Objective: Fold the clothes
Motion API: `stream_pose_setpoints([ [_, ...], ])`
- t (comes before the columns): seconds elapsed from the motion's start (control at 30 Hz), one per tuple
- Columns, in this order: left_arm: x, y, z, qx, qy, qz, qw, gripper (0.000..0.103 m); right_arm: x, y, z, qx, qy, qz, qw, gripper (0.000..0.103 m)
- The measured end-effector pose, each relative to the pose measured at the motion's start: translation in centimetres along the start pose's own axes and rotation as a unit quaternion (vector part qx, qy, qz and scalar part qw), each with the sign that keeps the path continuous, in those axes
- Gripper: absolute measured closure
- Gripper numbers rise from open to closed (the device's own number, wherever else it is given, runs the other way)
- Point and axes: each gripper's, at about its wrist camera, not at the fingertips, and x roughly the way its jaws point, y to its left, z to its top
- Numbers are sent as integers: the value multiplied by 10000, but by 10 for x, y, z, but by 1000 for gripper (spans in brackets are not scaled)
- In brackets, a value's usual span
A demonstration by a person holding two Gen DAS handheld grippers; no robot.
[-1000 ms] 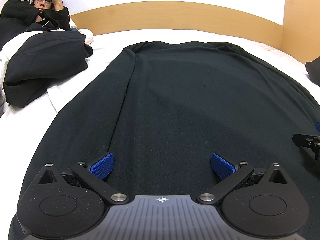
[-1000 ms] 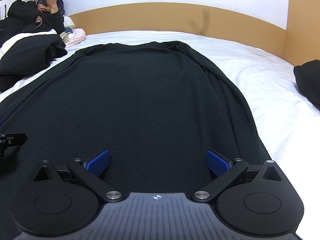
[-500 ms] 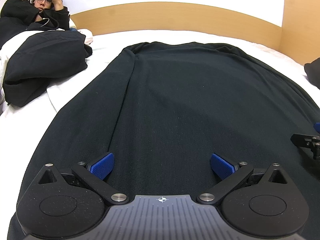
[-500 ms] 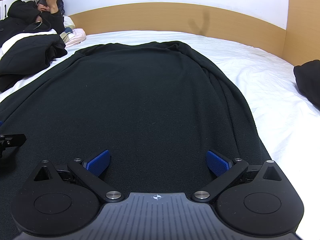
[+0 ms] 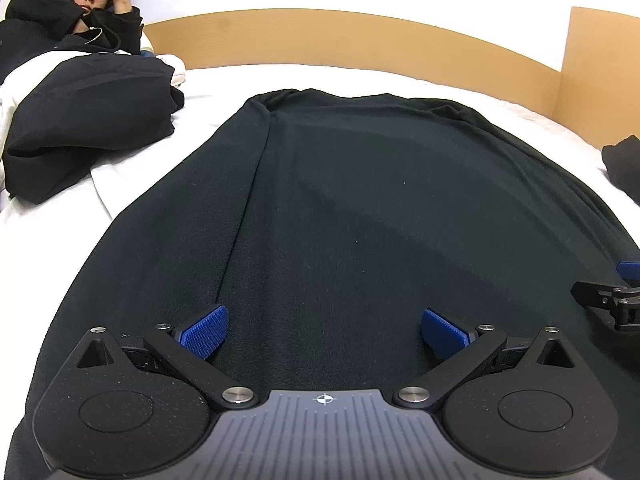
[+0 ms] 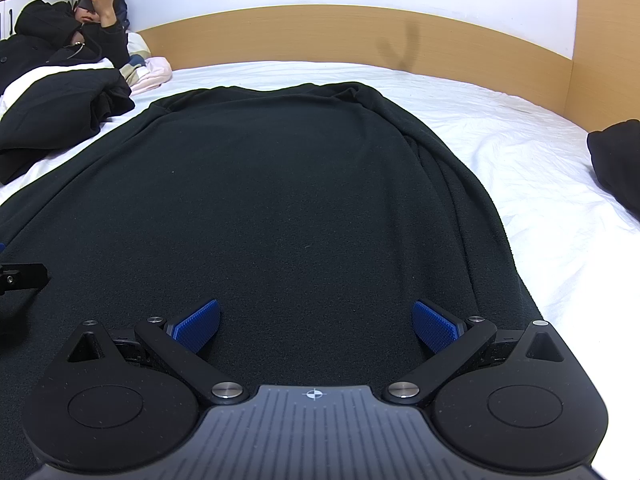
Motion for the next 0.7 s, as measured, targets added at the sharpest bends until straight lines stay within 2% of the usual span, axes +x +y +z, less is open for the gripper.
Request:
stream_pose_setpoints([
  [0.7,-2,3,0,-60,-30,-64,10000,1,0,0,-1,0,-1,2,10000,0],
])
